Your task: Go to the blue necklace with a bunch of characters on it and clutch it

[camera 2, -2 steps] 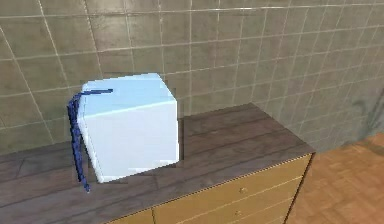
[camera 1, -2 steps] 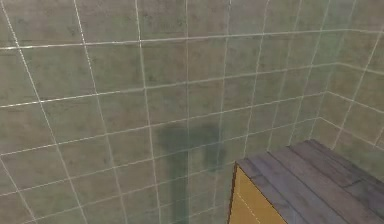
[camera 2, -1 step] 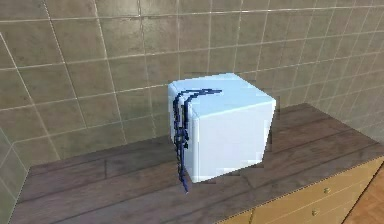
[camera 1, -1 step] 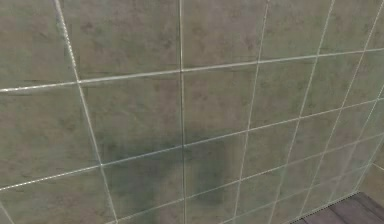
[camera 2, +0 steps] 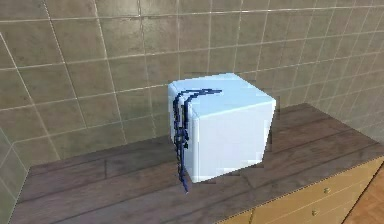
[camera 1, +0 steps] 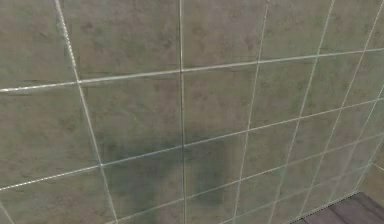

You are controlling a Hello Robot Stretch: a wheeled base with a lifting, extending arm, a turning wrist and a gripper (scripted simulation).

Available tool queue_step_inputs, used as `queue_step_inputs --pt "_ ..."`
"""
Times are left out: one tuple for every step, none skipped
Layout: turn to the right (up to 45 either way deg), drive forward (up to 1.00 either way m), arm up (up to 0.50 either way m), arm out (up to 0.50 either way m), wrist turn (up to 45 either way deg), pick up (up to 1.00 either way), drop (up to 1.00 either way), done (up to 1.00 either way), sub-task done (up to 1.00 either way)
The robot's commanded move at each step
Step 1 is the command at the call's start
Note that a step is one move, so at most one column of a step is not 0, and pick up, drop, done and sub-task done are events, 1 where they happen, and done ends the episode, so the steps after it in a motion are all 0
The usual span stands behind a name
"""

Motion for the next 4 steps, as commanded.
queue_step_inputs --pt "0.0 0.00 0.38 0.00 0.0 0.00 0.00 0.00 0.00" --pt "0.0 0.00 0.00 0.18 0.0 0.00 0.00 0.00 0.00" --pt "0.0 0.00 0.00 0.00 45.0 0.00 0.00 0.00 0.00" --pt "0.0 0.00 0.00 0.00 45.0 0.00 0.00 0.00 0.00"
